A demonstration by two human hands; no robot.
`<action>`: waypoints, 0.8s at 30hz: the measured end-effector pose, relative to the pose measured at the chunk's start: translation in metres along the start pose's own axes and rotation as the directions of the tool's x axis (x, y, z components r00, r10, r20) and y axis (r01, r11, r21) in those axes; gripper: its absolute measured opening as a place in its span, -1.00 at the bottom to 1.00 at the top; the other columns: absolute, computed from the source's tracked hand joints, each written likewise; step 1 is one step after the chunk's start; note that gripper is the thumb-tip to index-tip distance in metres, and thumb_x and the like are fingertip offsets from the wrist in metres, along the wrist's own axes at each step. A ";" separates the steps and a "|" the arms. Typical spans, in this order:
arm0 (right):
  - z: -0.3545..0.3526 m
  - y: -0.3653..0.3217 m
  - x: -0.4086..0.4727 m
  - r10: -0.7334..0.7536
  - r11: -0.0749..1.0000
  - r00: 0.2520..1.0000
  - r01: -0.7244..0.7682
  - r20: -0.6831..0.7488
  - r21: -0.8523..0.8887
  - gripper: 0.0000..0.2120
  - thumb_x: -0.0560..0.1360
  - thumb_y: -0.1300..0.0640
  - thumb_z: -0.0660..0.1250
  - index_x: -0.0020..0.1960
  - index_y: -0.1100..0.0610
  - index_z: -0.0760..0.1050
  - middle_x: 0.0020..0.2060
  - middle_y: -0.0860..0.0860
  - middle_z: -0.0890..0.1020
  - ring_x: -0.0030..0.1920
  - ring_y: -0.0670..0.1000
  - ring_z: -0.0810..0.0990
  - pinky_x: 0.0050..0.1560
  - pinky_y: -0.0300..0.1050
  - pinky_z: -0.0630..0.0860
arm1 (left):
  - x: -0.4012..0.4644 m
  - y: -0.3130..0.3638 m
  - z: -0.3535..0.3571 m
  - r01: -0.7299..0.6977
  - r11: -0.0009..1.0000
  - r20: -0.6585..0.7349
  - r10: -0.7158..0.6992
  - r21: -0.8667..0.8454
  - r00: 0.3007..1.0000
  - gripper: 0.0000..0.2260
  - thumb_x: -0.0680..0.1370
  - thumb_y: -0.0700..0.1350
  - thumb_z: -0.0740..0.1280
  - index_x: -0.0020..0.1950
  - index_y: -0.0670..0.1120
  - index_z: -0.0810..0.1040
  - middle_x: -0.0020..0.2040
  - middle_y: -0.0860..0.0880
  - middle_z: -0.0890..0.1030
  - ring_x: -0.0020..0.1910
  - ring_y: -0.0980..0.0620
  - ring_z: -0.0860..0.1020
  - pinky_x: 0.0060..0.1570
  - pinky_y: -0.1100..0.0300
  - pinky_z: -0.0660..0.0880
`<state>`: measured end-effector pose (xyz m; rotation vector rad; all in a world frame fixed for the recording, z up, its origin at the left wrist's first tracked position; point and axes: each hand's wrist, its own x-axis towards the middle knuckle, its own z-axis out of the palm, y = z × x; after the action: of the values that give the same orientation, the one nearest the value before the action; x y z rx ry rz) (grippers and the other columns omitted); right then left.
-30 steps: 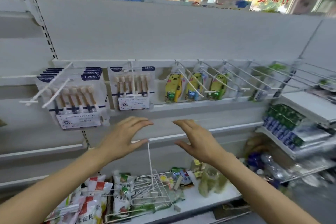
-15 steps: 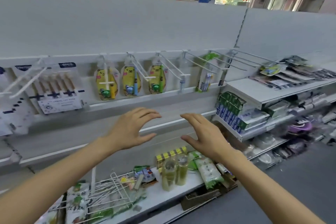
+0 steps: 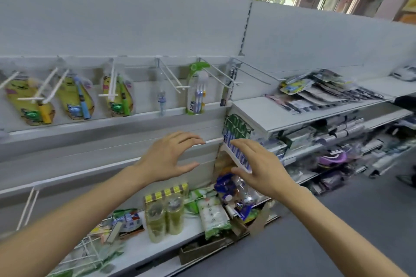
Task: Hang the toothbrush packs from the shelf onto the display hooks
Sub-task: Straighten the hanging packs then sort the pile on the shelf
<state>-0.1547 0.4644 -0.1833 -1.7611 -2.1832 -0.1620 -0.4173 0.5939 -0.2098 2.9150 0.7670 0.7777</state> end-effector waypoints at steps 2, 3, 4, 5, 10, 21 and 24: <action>0.000 0.029 0.001 0.007 1.000 1.000 -0.007 -0.004 0.001 -0.37 0.52 -0.10 0.38 0.51 0.03 0.29 0.42 -0.05 0.43 0.41 0.00 0.39 0.33 -0.13 0.38 | 0.026 0.005 0.014 0.000 1.000 0.000 0.000 -0.012 1.000 -0.54 0.54 0.25 0.30 0.41 0.16 0.41 0.36 0.19 0.47 0.32 0.17 0.44 0.27 0.16 0.46; 0.000 0.043 0.003 0.015 1.000 1.000 -0.015 -0.004 0.004 -0.38 0.52 -0.11 0.38 0.51 0.03 0.29 0.42 -0.05 0.44 0.40 0.01 0.40 0.33 -0.10 0.40 | 0.040 0.007 0.022 0.000 1.000 -0.001 0.000 -0.018 1.000 -0.54 0.53 0.24 0.30 0.40 0.16 0.42 0.36 0.19 0.48 0.32 0.17 0.45 0.26 0.18 0.46; 0.002 0.058 0.005 0.024 1.000 1.000 -0.024 -0.004 0.001 -0.37 0.52 -0.12 0.37 0.51 0.02 0.29 0.42 -0.05 0.43 0.41 0.01 0.40 0.33 -0.08 0.41 | 0.054 0.008 0.030 -0.004 1.000 -0.005 0.004 -0.028 1.000 -0.55 0.53 0.23 0.32 0.39 0.15 0.43 0.35 0.18 0.49 0.31 0.17 0.45 0.26 0.21 0.45; 0.003 0.074 0.008 0.027 1.000 1.000 -0.027 -0.006 -0.008 -0.37 0.53 -0.14 0.36 0.51 0.02 0.28 0.43 -0.05 0.43 0.41 0.01 0.40 0.33 -0.07 0.41 | 0.069 0.008 0.038 -0.015 0.999 -0.009 0.015 -0.037 1.000 -0.55 0.53 0.22 0.33 0.39 0.14 0.44 0.34 0.17 0.50 0.31 0.16 0.46 0.27 0.23 0.43; 0.007 0.149 0.028 0.072 0.996 0.997 -0.072 -0.002 -0.050 -0.37 0.52 -0.17 0.34 0.51 0.02 0.28 0.43 -0.06 0.43 0.41 0.00 0.40 0.34 -0.06 0.42 | 0.151 -0.004 0.086 -0.079 0.994 0.020 0.081 -0.069 0.997 -0.55 0.54 0.20 0.32 0.39 0.09 0.46 0.35 0.12 0.51 0.33 0.14 0.44 0.33 0.09 0.43; -0.009 0.305 0.076 0.247 0.967 0.968 -0.245 0.034 -0.063 -0.38 0.56 -0.15 0.31 0.54 0.01 0.23 0.47 -0.09 0.37 0.48 -0.04 0.31 0.37 -0.08 0.38 | 0.312 -0.019 0.165 -0.056 0.992 0.051 0.062 -0.111 0.997 -0.53 0.54 0.24 0.31 0.42 0.16 0.42 0.38 0.17 0.47 0.36 0.18 0.38 0.34 0.19 0.37; -0.008 0.351 0.089 0.297 0.955 0.952 -0.295 0.072 -0.036 -0.40 0.59 -0.12 0.30 0.54 0.03 0.22 0.48 -0.06 0.35 0.44 -0.01 0.35 0.35 -0.05 0.41 | 0.344 -0.019 0.189 -0.023 0.995 0.092 0.032 -0.101 0.995 -0.53 0.55 0.27 0.23 0.44 0.21 0.36 0.41 0.20 0.43 0.36 0.14 0.40 0.29 0.16 0.41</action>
<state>0.1697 0.6254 -0.1876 -2.1151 -1.9417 -0.0499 -0.0764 0.7898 -0.2193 2.8553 0.6616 0.6551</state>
